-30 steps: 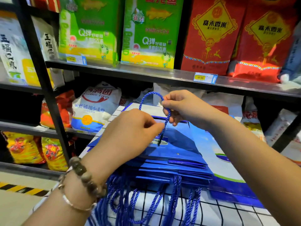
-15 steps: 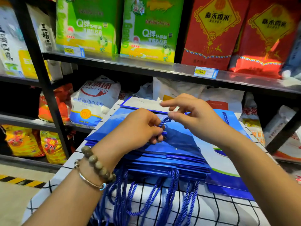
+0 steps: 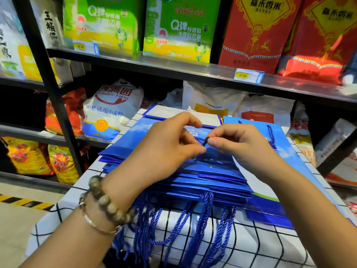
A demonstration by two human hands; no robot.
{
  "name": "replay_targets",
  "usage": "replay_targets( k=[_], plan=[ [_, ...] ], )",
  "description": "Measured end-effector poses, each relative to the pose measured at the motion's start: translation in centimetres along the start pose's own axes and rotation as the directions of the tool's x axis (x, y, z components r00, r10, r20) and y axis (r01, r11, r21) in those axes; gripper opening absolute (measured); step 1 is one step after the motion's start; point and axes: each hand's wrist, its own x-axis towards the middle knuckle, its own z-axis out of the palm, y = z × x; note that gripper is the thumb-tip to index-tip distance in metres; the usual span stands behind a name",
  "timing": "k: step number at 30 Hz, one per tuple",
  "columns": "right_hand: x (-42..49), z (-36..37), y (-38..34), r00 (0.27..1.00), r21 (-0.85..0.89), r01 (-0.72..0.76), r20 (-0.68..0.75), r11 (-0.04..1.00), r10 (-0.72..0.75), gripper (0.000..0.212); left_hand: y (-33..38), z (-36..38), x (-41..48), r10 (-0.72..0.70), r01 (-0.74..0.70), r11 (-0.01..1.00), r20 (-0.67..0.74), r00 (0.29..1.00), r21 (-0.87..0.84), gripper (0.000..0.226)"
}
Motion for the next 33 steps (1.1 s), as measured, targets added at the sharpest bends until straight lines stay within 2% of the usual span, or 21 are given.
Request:
replay_targets(
  k=[1,3,4,10,13,17,19,22,24,26,28,33],
  plan=[
    [-0.3,-0.3,0.1,1.0,-0.01,-0.004,0.006,1.0,0.004,0.023,-0.3,-0.4,-0.6,0.025,-0.028,0.995,0.028,0.999,0.1,0.028],
    [-0.8,-0.9,0.1,0.999,-0.055,-0.015,0.034,0.998,0.017,0.023,-1.0,-1.3,-2.0,0.027,-0.062,0.942,0.108,0.994,0.33,0.054],
    [-1.1,-1.2,0.2,0.998,-0.082,-0.022,0.048,0.996,0.026,0.022,-1.3,-1.7,-2.4,0.01,-0.061,0.918,0.129,0.992,0.391,0.061],
    [-1.4,-1.2,0.6,0.996,-0.118,-0.049,0.063,0.992,0.056,0.018,-1.4,-1.9,-2.9,0.005,-0.046,0.916,0.103,0.995,0.398,0.061],
    [-1.4,-1.0,1.0,0.993,-0.126,-0.051,0.1,0.991,0.064,0.008,-1.3,-2.0,-3.0,0.005,-0.038,0.927,0.091,0.996,0.374,0.058],
    [-1.3,-1.2,0.9,0.985,-0.174,-0.054,0.15,0.983,0.081,0.016,-1.1,-1.9,-3.0,0.002,-0.024,0.927,0.058,0.998,0.375,0.04],
    [-1.2,-1.3,0.5,0.983,-0.293,-0.002,0.176,0.956,0.056,0.017,-1.0,-1.9,-2.8,0.024,-0.032,0.915,0.025,0.999,0.402,0.039],
    [-0.9,-1.5,0.1,0.961,-0.512,0.166,0.275,0.843,-0.022,0.011,-1.0,-1.8,-2.6,0.077,-0.055,0.898,-0.033,0.997,0.436,0.044],
    [-0.7,-1.9,-0.1,0.937,-0.582,0.24,0.349,0.777,-0.028,0.021,-1.1,-1.7,-2.4,0.094,-0.046,0.881,-0.079,0.992,0.471,0.041],
    [-0.6,-2.3,-0.5,0.918,-0.554,0.22,0.396,0.803,0.021,0.026,-1.1,-1.5,-2.3,0.098,-0.014,0.857,-0.135,0.986,0.516,0.04],
    [-0.6,-2.7,-0.9,0.898,-0.49,0.187,0.437,0.851,0.054,0.02,-0.9,-1.4,-2.3,0.102,0.005,0.832,-0.162,0.981,0.554,0.044],
    [-0.7,-3.0,-0.9,0.862,-0.487,0.201,0.5,0.85,0.083,0.015,-0.2,-1.2,-2.1,0.089,0.019,0.8,-0.151,0.985,0.599,0.043]
  ],
)
